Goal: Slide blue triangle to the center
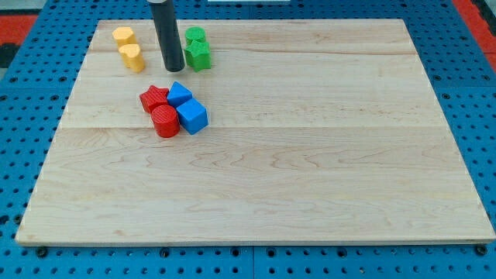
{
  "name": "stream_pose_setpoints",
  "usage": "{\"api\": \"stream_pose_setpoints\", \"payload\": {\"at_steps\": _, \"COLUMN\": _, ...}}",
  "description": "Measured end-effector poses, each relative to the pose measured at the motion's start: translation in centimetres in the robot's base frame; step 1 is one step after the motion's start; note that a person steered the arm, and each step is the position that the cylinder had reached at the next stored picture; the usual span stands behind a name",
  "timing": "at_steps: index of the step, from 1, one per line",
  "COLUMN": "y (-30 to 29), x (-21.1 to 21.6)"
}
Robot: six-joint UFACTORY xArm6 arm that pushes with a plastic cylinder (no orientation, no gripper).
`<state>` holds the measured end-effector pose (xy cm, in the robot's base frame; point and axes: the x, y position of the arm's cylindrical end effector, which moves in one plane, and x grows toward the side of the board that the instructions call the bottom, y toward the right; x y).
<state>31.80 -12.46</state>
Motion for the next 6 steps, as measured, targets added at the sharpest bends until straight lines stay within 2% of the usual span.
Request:
{"api": "stream_pose_setpoints", "payload": {"at_steps": 2, "y": -0.6, "x": 5.2}}
{"api": "stream_pose_setpoints", "payload": {"at_steps": 4, "y": 0.1, "x": 7.8}}
{"api": "stream_pose_setpoints", "payload": {"at_steps": 6, "y": 16.3, "x": 6.6}}
